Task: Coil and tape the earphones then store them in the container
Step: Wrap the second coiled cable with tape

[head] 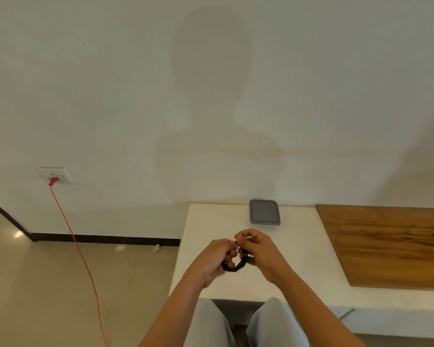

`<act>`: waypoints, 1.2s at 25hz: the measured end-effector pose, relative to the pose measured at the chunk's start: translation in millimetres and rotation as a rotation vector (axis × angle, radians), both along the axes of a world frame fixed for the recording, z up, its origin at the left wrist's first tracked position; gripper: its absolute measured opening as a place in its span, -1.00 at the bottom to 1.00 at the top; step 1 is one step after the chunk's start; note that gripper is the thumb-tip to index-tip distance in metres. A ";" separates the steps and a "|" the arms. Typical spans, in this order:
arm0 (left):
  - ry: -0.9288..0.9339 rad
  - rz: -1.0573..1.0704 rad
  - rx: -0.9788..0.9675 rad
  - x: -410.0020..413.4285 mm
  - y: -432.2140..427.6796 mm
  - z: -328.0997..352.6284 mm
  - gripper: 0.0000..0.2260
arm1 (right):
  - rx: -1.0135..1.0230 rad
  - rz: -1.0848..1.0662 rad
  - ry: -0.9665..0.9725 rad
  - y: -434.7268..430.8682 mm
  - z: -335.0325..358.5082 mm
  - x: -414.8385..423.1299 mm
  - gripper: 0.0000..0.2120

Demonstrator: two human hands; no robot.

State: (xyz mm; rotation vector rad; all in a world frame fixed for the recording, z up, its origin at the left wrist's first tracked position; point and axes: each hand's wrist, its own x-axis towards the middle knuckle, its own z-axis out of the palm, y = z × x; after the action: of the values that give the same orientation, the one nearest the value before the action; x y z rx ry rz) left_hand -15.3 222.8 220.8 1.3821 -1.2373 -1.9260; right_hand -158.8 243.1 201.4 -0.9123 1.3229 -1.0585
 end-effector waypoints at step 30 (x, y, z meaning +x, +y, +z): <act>-0.230 0.381 0.124 -43.6 -93.9 -100.8 -0.69 | 0.046 -0.127 0.250 -93.1 -89.8 -40.6 -0.94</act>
State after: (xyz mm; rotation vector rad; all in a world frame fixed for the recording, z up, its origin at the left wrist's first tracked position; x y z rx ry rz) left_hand -58.8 128.9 119.9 1.7961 -0.8781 -1.6355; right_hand -199.4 150.1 111.6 -0.9592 1.6245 -1.0305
